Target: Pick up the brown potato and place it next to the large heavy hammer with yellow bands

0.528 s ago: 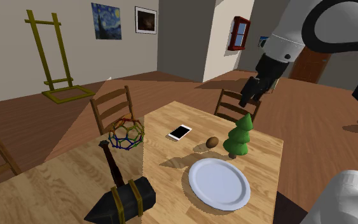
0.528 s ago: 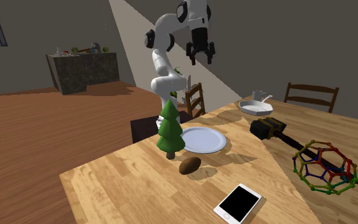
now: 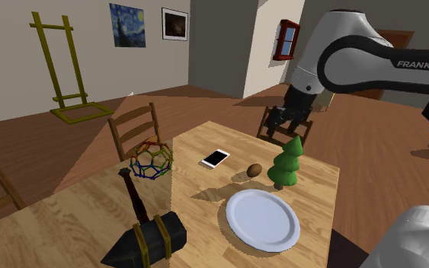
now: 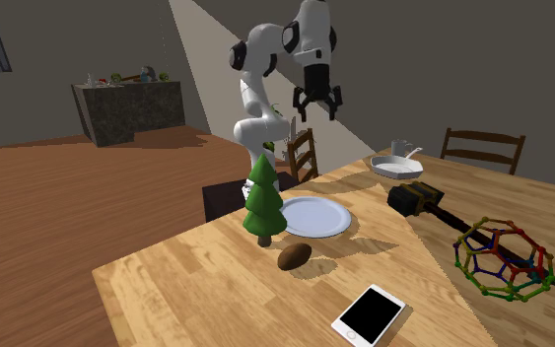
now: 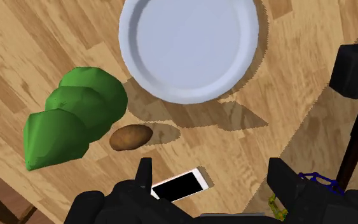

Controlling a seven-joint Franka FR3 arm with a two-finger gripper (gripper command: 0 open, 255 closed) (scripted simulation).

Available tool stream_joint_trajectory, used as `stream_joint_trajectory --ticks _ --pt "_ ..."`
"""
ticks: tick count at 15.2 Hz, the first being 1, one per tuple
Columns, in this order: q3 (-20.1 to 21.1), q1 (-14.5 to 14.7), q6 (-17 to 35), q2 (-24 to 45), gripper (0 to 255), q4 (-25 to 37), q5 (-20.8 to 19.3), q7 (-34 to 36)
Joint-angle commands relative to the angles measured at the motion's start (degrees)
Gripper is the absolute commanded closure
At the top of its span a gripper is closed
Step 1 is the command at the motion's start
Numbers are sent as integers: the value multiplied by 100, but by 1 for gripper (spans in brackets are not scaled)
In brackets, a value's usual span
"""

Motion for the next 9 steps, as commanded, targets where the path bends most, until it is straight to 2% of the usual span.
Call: stream_joint_trajectory --ticks 1,9 --pt "151 -160 414 245 0 -167 -14 419" --pt "649 -886 1774 1517 0 -350 -305 2040"
